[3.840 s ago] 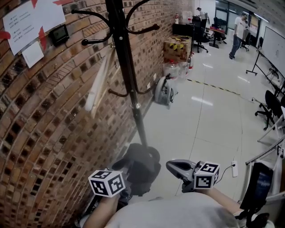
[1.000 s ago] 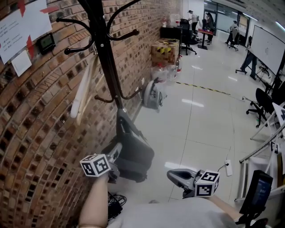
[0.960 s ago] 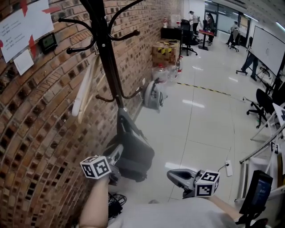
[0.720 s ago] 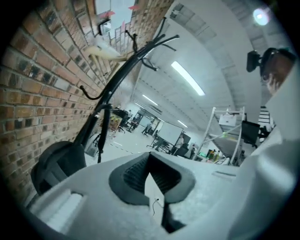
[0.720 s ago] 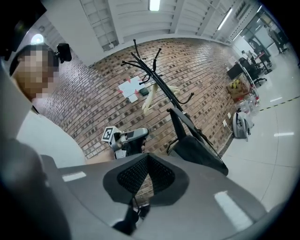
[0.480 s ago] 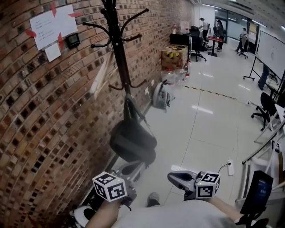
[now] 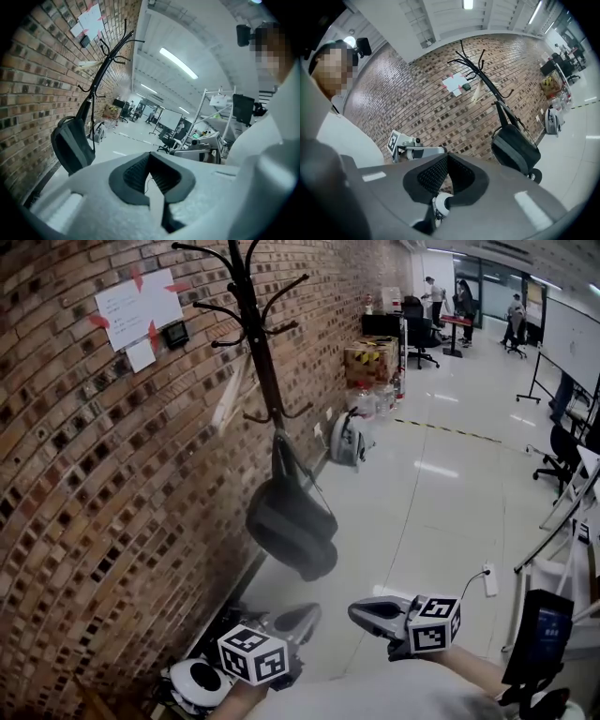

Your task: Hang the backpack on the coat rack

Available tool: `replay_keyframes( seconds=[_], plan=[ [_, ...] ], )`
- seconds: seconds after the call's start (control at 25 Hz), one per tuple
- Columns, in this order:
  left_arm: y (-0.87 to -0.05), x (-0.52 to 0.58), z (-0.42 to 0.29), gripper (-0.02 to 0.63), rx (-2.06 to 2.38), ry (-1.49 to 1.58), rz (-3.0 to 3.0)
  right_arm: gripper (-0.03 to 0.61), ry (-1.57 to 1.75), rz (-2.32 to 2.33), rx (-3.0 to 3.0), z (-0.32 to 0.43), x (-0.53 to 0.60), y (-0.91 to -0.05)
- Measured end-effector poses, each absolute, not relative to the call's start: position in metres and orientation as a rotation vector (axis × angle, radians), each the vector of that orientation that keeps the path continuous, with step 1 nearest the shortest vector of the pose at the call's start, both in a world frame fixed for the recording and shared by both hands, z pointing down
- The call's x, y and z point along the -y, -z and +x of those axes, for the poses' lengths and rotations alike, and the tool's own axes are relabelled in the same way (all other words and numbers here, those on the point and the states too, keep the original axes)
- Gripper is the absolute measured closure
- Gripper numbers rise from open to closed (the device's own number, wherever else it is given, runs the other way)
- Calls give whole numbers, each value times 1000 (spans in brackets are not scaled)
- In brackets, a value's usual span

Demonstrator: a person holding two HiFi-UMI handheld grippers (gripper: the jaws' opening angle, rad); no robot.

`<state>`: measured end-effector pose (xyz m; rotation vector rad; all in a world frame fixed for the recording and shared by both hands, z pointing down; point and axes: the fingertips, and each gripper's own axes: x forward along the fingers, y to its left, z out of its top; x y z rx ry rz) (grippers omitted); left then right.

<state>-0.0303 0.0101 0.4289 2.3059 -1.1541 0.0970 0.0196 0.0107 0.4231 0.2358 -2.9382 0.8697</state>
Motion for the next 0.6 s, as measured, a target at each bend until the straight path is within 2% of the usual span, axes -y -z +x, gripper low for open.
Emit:
replay_keyframes(
  seconds=[0.2,0.6],
  plan=[
    [-430,-44,-34,614,1189,-104,2324,578,-802,238,2965,11,-46,-411],
    [-454,-136,-60,614,1156,-85,2303,578,-847,260,2942,-21,-143,-443]
  ],
)
